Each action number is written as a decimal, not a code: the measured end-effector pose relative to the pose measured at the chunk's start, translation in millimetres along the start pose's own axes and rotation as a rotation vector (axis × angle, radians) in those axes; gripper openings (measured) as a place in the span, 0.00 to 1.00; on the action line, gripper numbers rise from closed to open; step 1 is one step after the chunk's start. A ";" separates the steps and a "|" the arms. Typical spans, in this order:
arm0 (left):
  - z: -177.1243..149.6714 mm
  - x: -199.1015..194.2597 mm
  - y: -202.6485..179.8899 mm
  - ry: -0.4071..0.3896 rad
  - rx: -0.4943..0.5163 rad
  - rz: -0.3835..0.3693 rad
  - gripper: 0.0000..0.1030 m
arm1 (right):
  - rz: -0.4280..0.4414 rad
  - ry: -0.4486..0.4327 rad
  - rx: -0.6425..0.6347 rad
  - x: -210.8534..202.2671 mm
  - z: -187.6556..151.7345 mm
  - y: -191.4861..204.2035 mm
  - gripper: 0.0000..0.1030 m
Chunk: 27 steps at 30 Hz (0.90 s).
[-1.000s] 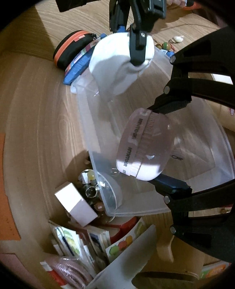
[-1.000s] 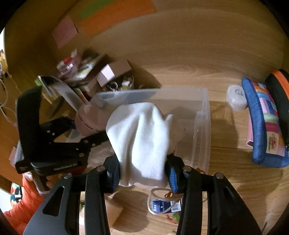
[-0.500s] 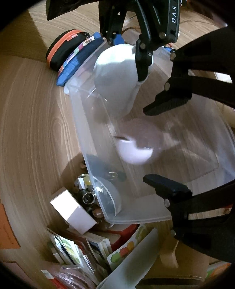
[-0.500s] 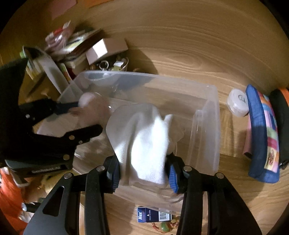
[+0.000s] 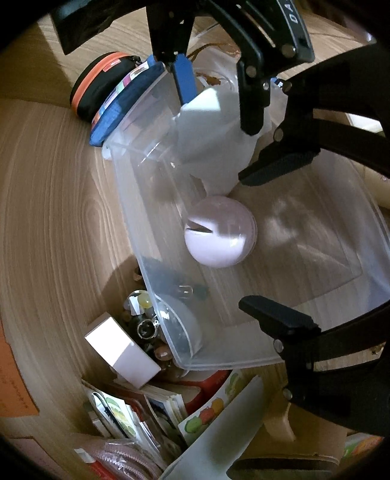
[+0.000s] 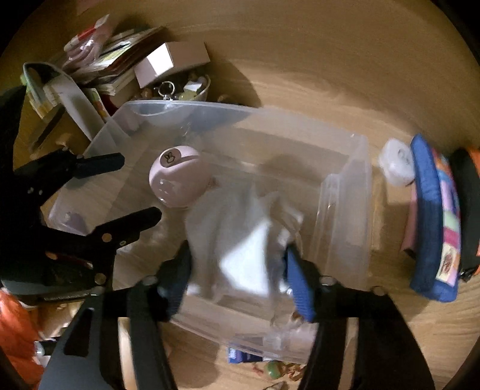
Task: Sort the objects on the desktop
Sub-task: 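Carry both items over the clear box and open both tools to drop them, then withdraw both tools from the clear box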
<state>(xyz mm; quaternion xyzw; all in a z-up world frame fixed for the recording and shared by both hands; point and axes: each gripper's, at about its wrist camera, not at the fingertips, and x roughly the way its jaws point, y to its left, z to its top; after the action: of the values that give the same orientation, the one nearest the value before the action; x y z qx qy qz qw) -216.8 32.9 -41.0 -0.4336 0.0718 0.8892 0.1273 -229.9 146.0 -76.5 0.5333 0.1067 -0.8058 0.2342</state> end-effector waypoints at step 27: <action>-7.8 -77.6 13.8 -0.181 -0.073 -0.004 0.93 | -0.280 -0.256 -0.148 -89.1 -35.3 24.6 0.78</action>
<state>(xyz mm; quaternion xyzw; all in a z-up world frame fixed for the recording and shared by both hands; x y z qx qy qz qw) -169.0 5.1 15.7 -0.3560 0.0266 0.9265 0.1189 -160.6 163.0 -8.0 0.3877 0.2083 -0.8817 0.1699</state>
